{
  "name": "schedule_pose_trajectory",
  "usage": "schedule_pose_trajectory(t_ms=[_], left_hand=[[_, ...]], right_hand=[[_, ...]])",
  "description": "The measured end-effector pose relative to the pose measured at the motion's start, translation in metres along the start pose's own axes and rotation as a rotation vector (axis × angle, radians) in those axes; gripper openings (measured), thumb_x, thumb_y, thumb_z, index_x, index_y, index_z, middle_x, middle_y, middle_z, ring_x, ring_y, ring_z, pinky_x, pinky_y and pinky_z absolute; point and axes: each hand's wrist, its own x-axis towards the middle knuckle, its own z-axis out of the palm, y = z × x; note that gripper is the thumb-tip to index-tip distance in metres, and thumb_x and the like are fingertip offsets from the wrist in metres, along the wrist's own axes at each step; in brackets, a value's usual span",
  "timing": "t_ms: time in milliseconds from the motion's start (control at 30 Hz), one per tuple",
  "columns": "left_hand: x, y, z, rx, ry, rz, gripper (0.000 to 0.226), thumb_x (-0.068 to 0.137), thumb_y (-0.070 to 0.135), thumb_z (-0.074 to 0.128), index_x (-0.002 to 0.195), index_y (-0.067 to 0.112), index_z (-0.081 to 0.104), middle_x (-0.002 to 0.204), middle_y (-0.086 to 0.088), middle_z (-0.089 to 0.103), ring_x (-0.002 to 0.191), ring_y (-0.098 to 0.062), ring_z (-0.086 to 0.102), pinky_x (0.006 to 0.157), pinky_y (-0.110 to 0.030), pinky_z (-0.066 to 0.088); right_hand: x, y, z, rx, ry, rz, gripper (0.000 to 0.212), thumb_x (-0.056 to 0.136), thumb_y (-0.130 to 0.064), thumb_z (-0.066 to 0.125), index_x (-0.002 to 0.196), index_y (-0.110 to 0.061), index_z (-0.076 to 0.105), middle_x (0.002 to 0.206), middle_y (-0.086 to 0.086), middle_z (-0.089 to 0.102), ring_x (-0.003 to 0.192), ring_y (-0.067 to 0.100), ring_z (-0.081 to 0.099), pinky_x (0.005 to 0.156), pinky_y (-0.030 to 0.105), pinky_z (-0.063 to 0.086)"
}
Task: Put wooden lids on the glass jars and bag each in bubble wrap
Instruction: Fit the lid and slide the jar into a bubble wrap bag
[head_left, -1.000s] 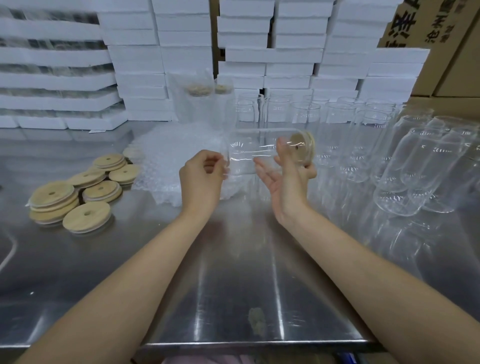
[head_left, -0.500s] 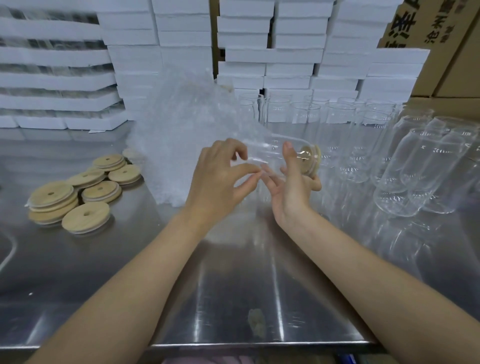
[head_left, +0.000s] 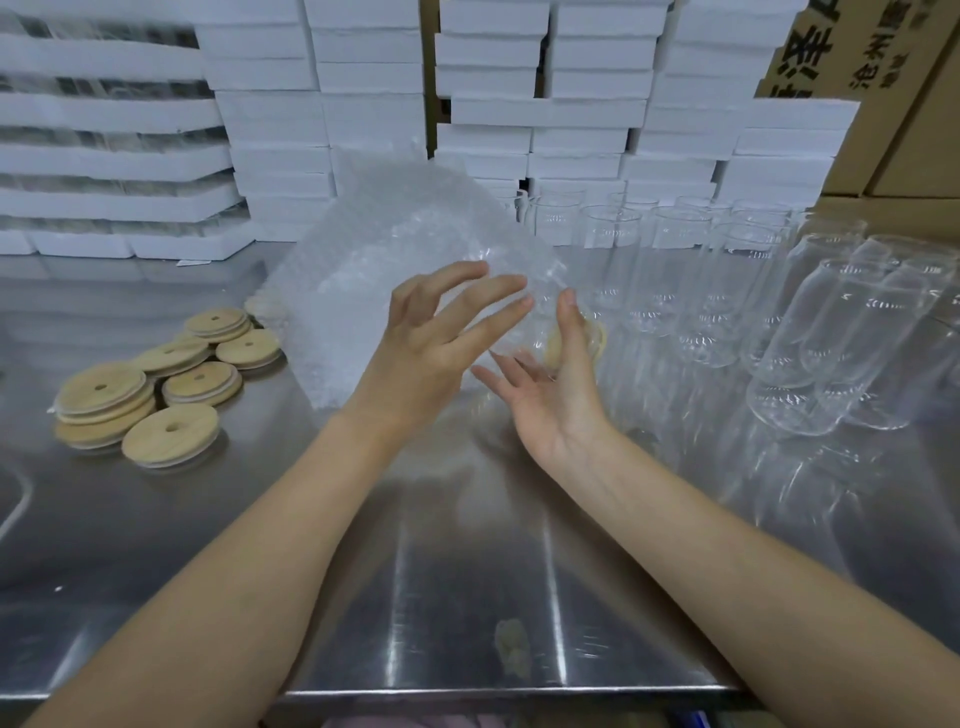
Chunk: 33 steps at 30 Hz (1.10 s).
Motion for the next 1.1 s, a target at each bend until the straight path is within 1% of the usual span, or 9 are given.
schedule_pose_trajectory(t_ms=[100, 200, 300, 367, 533, 733, 867, 1000, 1100], left_hand=[[0.000, 0.016, 0.004, -0.115, -0.126, 0.066, 0.026, 0.090, 0.002, 0.062, 0.112, 0.013, 0.071, 0.120, 0.000, 0.067, 0.118, -0.021, 0.059, 0.098, -0.034, 0.034], [0.004, 0.033, 0.003, -0.465, -0.231, -0.146, 0.037, 0.076, -0.004, 0.068, 0.112, 0.007, 0.069, 0.114, -0.002, 0.068, 0.113, -0.018, 0.059, 0.103, -0.029, 0.036], [0.007, 0.039, -0.006, -0.629, -0.114, -0.575, 0.011, 0.083, 0.021, 0.065, 0.079, 0.013, 0.072, 0.078, 0.008, 0.070, 0.072, -0.004, 0.060, 0.070, -0.018, 0.046], [0.006, 0.032, -0.005, -0.536, -0.159, -0.888, 0.040, 0.084, 0.048, 0.062, 0.062, 0.015, 0.062, 0.058, 0.005, 0.062, 0.054, -0.004, 0.053, 0.055, -0.018, 0.041], [0.009, 0.012, -0.009, -0.807, -0.055, -1.247, 0.043, 0.062, 0.056, 0.079, 0.087, 0.026, 0.061, 0.077, 0.018, 0.067, 0.076, 0.011, 0.061, 0.068, -0.001, 0.041], [0.017, 0.003, -0.020, -1.149, 0.249, -1.248, 0.082, 0.060, 0.036, 0.081, 0.132, 0.017, 0.046, 0.128, -0.006, 0.060, 0.120, -0.017, 0.057, 0.108, -0.041, 0.041], [0.017, 0.008, -0.017, -1.149, 0.210, -1.248, 0.089, 0.059, 0.035, 0.081, 0.135, 0.011, 0.041, 0.126, -0.012, 0.060, 0.116, -0.021, 0.060, 0.104, -0.045, 0.045], [0.002, 0.010, -0.005, -1.182, 0.028, -1.237, 0.089, 0.063, 0.022, 0.082, 0.139, 0.020, 0.034, 0.118, -0.004, 0.065, 0.106, -0.013, 0.066, 0.079, -0.026, 0.055], [-0.010, 0.008, 0.000, -1.254, -0.106, -1.246, 0.088, 0.061, 0.033, 0.085, 0.134, 0.033, 0.036, 0.107, 0.007, 0.070, 0.093, -0.010, 0.070, 0.058, -0.021, 0.056]], right_hand=[[-0.001, -0.001, -0.004, 0.104, -0.124, 0.082, 0.063, 0.081, -0.051, 0.068, 0.121, -0.003, 0.057, 0.116, 0.014, 0.068, 0.105, 0.021, 0.068, 0.088, 0.033, 0.055], [0.007, -0.006, -0.009, 0.078, -0.112, 0.040, 0.042, 0.090, -0.054, 0.059, 0.097, -0.014, 0.063, 0.082, 0.005, 0.075, 0.080, 0.016, 0.074, 0.077, 0.029, 0.055], [0.013, -0.017, -0.005, 0.089, -0.097, -0.088, 0.046, 0.093, -0.046, 0.058, 0.126, -0.014, 0.056, 0.109, 0.010, 0.072, 0.101, 0.024, 0.070, 0.080, 0.036, 0.058], [0.019, -0.021, -0.004, 0.170, -0.089, -0.157, 0.055, 0.092, -0.038, 0.061, 0.138, -0.011, 0.048, 0.133, 0.012, 0.061, 0.119, 0.028, 0.061, 0.082, 0.038, 0.058], [0.017, -0.008, -0.007, 0.091, -0.203, -0.118, 0.039, 0.089, -0.027, 0.065, 0.126, -0.021, 0.054, 0.134, 0.007, 0.061, 0.114, 0.024, 0.064, 0.079, 0.038, 0.059], [0.008, 0.007, -0.007, -0.153, -0.299, 0.002, 0.029, 0.079, -0.042, 0.066, 0.104, -0.030, 0.070, 0.109, -0.001, 0.071, 0.108, 0.021, 0.065, 0.094, 0.049, 0.053], [0.000, 0.013, -0.005, -0.278, -0.425, 0.065, 0.068, 0.082, -0.049, 0.059, 0.139, -0.014, 0.051, 0.134, 0.010, 0.061, 0.126, 0.028, 0.056, 0.105, 0.053, 0.044], [-0.005, 0.016, -0.005, -0.386, -0.482, 0.022, 0.062, 0.088, -0.051, 0.048, 0.128, -0.004, 0.057, 0.121, 0.016, 0.066, 0.113, 0.030, 0.062, 0.104, 0.050, 0.046], [-0.003, 0.017, -0.008, -0.392, -0.509, 0.068, 0.069, 0.095, -0.058, 0.036, 0.144, -0.010, 0.044, 0.141, 0.015, 0.054, 0.130, 0.034, 0.050, 0.111, 0.055, 0.036]])
